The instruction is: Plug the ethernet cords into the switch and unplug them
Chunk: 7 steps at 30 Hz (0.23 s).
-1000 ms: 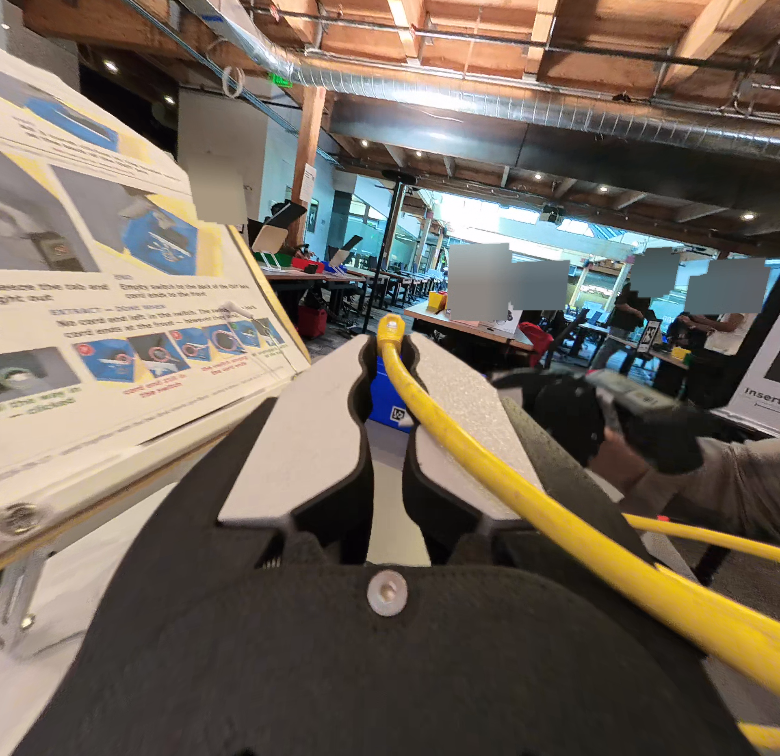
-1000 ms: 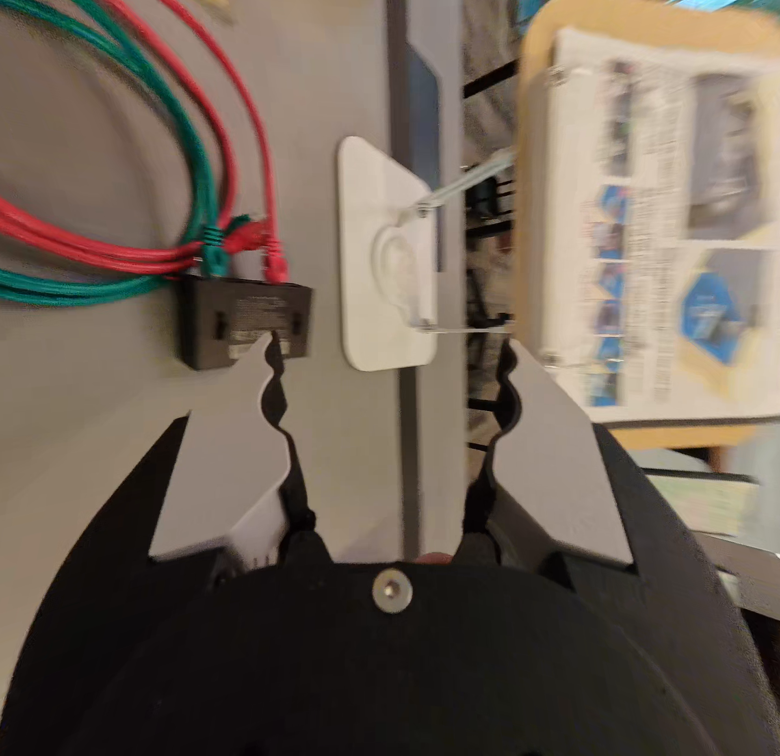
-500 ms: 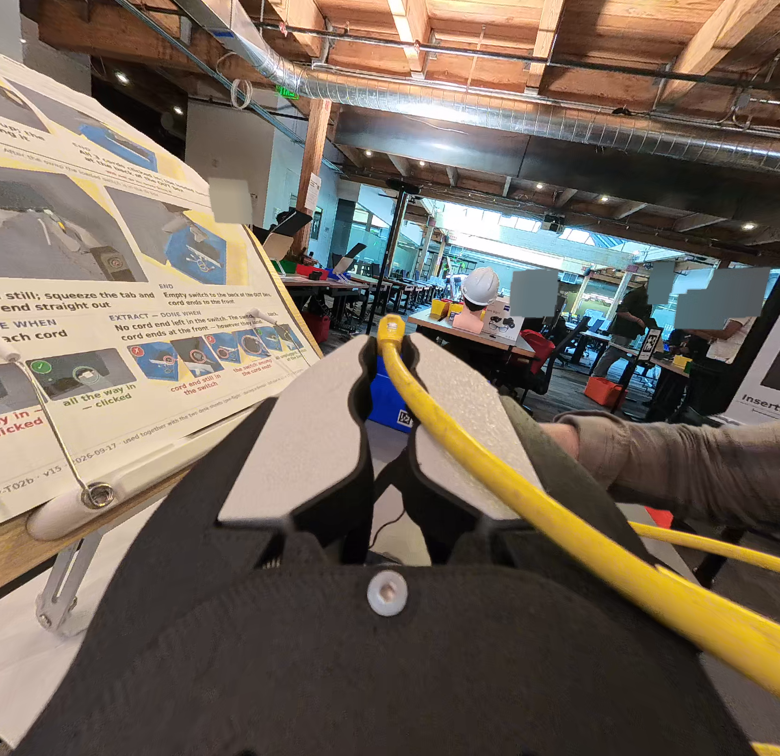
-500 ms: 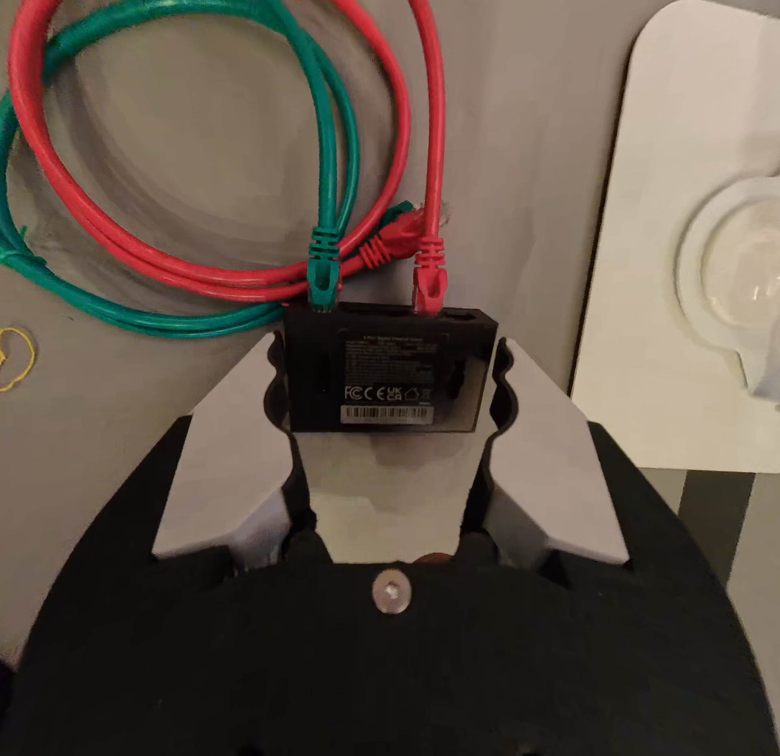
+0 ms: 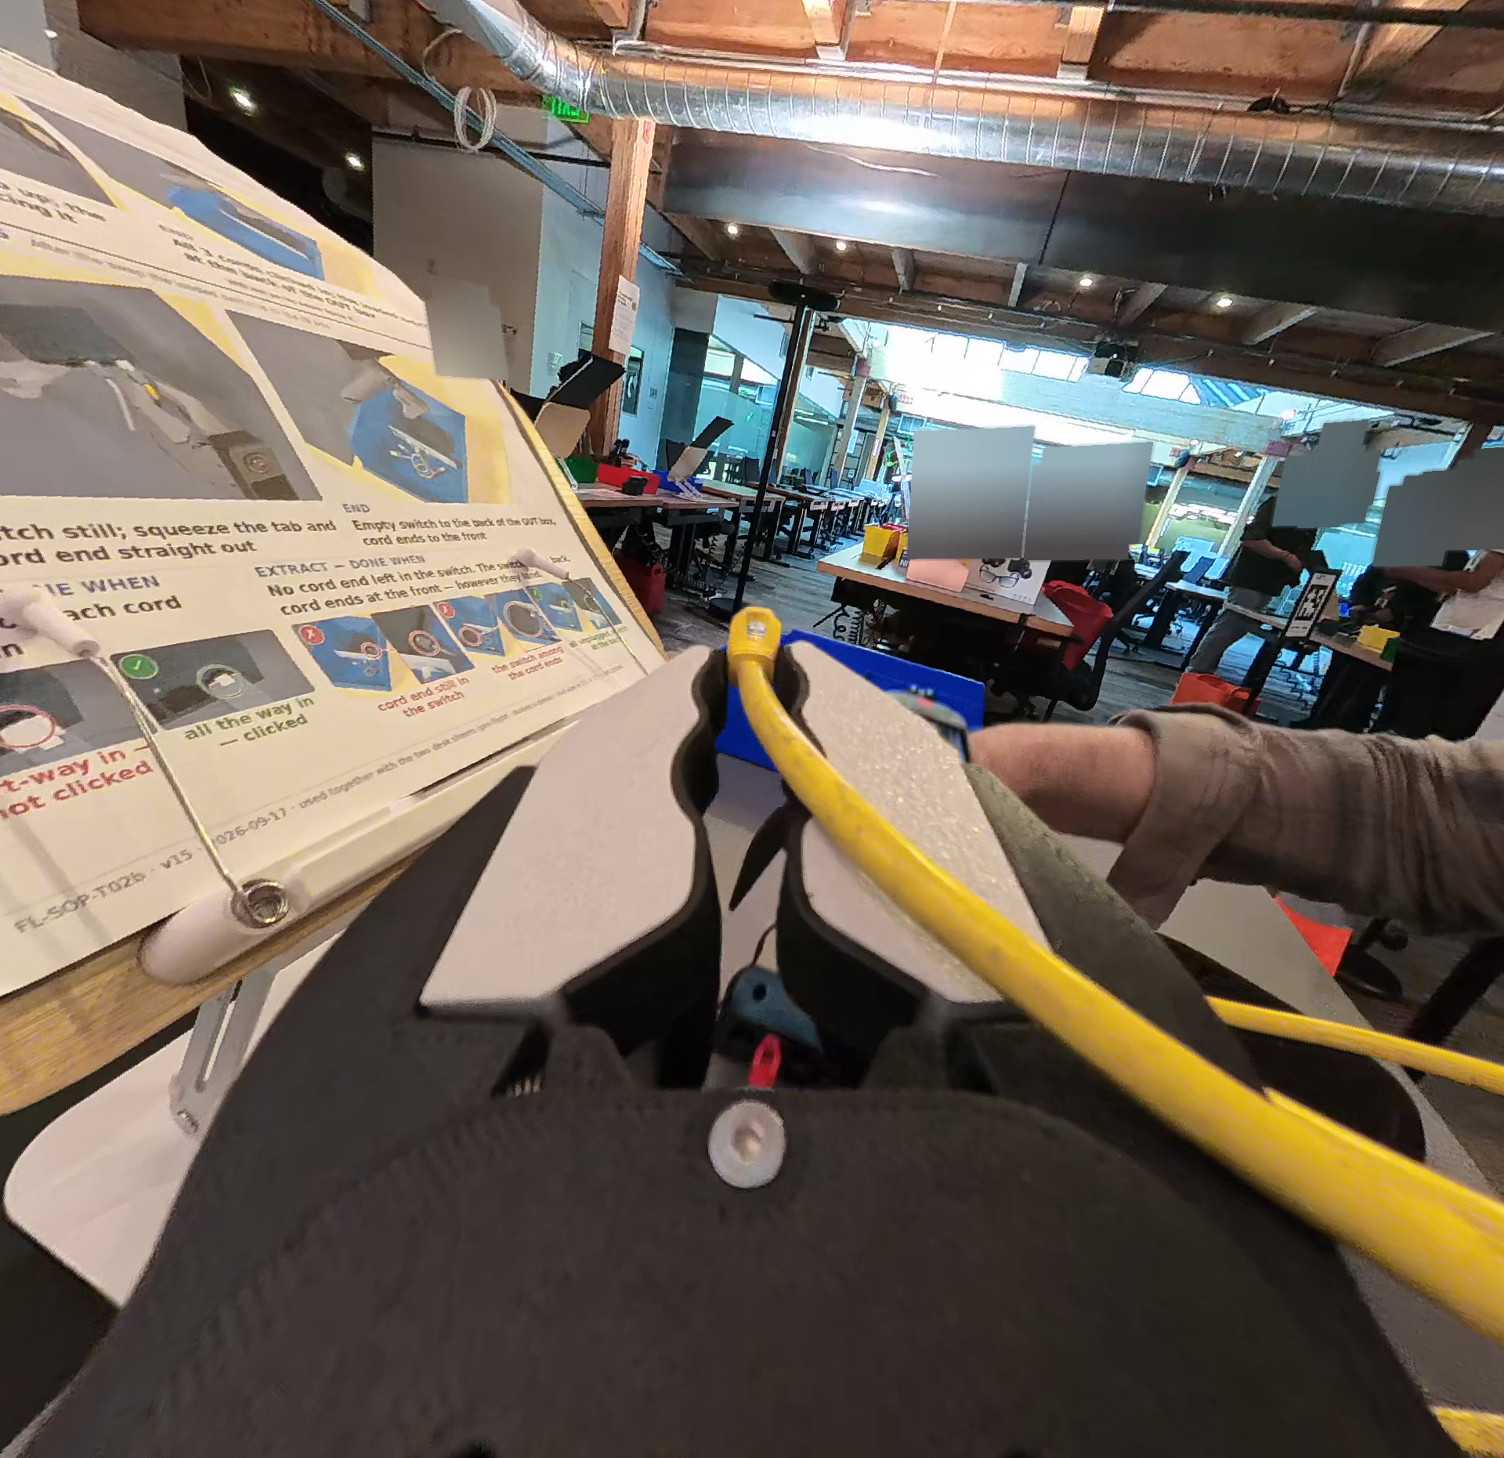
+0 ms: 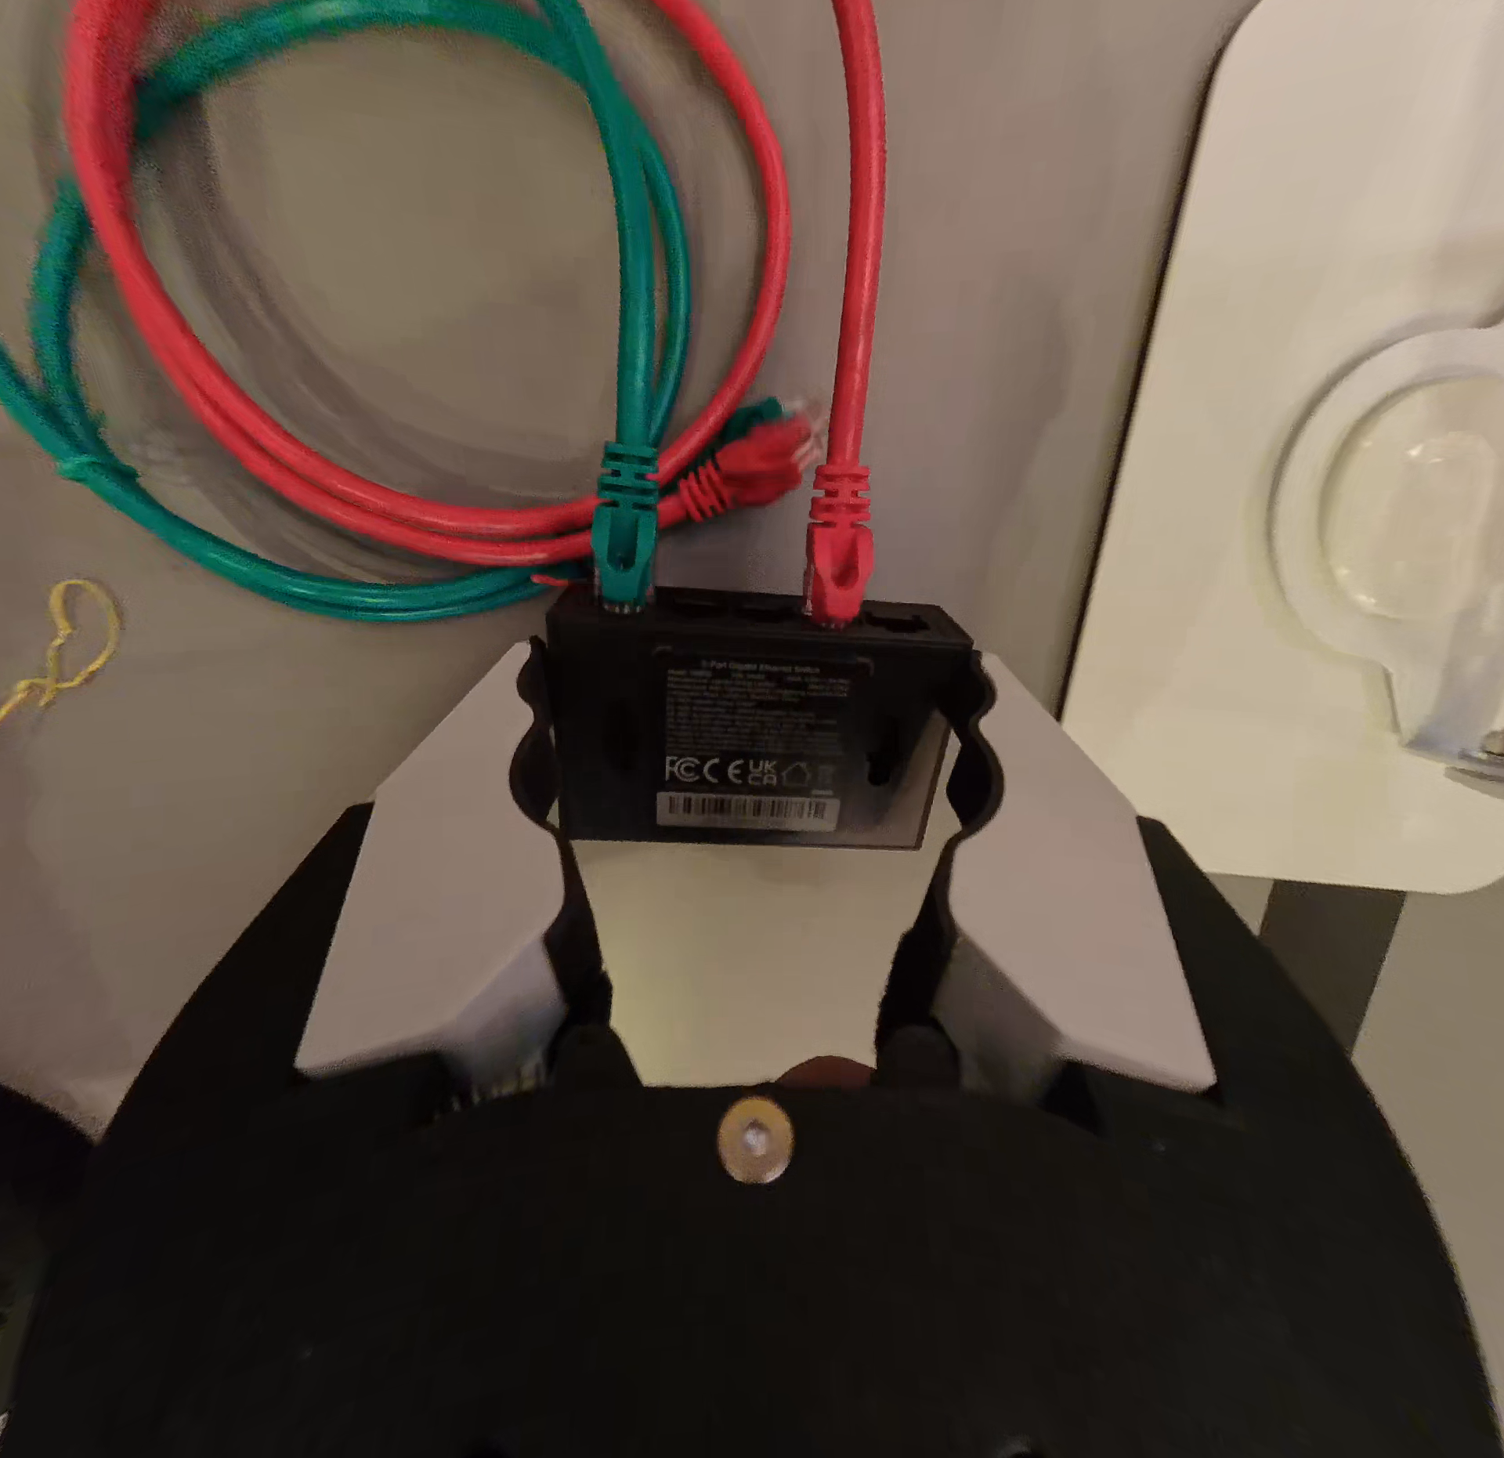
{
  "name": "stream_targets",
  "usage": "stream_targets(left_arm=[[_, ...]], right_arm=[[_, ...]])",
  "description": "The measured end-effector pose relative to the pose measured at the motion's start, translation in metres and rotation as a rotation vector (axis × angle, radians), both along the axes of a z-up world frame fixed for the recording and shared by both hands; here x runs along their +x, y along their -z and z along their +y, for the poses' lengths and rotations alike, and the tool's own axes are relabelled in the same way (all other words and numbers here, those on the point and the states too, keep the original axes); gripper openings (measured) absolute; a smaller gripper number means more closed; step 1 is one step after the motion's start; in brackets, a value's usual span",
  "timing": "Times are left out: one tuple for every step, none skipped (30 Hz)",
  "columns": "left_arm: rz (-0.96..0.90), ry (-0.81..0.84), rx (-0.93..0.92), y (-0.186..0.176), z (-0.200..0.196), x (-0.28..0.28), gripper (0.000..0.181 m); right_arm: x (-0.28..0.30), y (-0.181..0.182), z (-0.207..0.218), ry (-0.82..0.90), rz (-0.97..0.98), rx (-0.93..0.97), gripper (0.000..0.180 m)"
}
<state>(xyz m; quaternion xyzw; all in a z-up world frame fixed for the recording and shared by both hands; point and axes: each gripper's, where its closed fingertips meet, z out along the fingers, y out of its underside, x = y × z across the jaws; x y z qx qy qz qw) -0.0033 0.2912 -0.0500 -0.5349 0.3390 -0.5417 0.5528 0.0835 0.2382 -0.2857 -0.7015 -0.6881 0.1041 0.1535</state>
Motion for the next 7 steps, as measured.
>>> stream_targets(left_arm=[[0.012, -0.002, 0.002, 0.002, 0.001, 0.000, 0.010], [0.028, -0.010, 0.006, 0.005, 0.003, 0.000, 0.011], [0.044, -0.012, 0.011, 0.009, 0.003, 0.001, 0.011], [0.057, -0.014, 0.017, 0.011, 0.004, 0.001, 0.012], [0.066, -0.015, 0.020, 0.014, 0.005, 0.002, 0.011], [0.079, -0.014, 0.023, 0.017, 0.005, 0.004, 0.012], [0.092, -0.016, 0.030, 0.020, 0.005, 0.005, 0.012]], right_arm=[[0.002, -0.007, 0.000, 0.000, 0.017, -0.001, 0.097], [0.004, -0.015, 0.000, -0.002, 0.023, 0.007, 0.097], [0.008, -0.023, 0.001, -0.005, 0.024, 0.014, 0.097], [0.011, -0.032, 0.001, -0.010, 0.024, 0.018, 0.097], [0.014, -0.040, 0.001, -0.017, 0.022, 0.023, 0.097], [0.017, -0.049, 0.000, -0.024, 0.022, 0.024, 0.097], [0.019, -0.058, -0.002, -0.032, 0.024, 0.022, 0.097]])
